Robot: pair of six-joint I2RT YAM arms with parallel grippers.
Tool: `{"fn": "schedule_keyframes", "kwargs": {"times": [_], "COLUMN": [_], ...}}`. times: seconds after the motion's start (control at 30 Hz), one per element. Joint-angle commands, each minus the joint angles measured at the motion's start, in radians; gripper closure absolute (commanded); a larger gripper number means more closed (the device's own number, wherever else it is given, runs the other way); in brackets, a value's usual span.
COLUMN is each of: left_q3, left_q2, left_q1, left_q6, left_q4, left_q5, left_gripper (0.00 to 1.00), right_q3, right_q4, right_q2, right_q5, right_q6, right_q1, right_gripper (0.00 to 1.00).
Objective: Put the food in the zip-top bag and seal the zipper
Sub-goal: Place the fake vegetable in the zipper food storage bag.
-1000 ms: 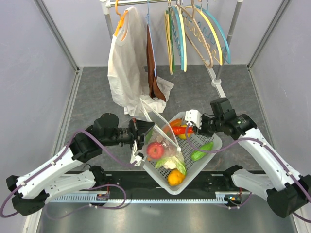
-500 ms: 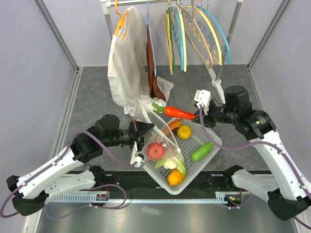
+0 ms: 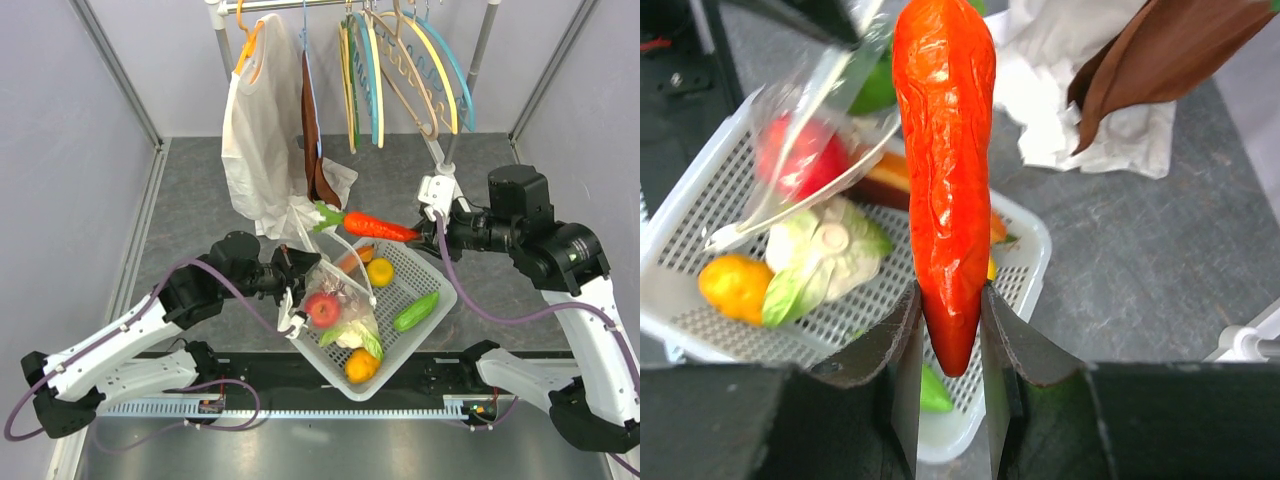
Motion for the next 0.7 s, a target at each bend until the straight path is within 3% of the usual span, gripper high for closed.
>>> {"fn": "schedule_keyframes", "kwargs": {"times": [0.0, 0.33, 0.67], "left_q3": [0.055, 0.119, 0.214], "left_q2": [0.039, 0.054, 0.086], "left_q1": [0.003, 0.002, 0.002], "left_q6": [-0.048, -0.003, 0.066], "left_q4": [-0.006, -0.018, -0.104], "left_q5": [-0.046, -0.027, 0.039], "left_gripper": [0.98, 0.98, 0.98], "right_q3": [0.061, 0.092, 0.219], "right_q4": [-0.189, -0.259, -0.238], "right_q2": [0.012, 0.083, 0.187], "right_q5": [-0.054, 0.025, 0.174], "right_q6": [-0.107, -0.184, -0.117], "right_q1": [-0.004, 0.016, 0.188], "right_gripper": [0.96, 0.96, 0.95]}}
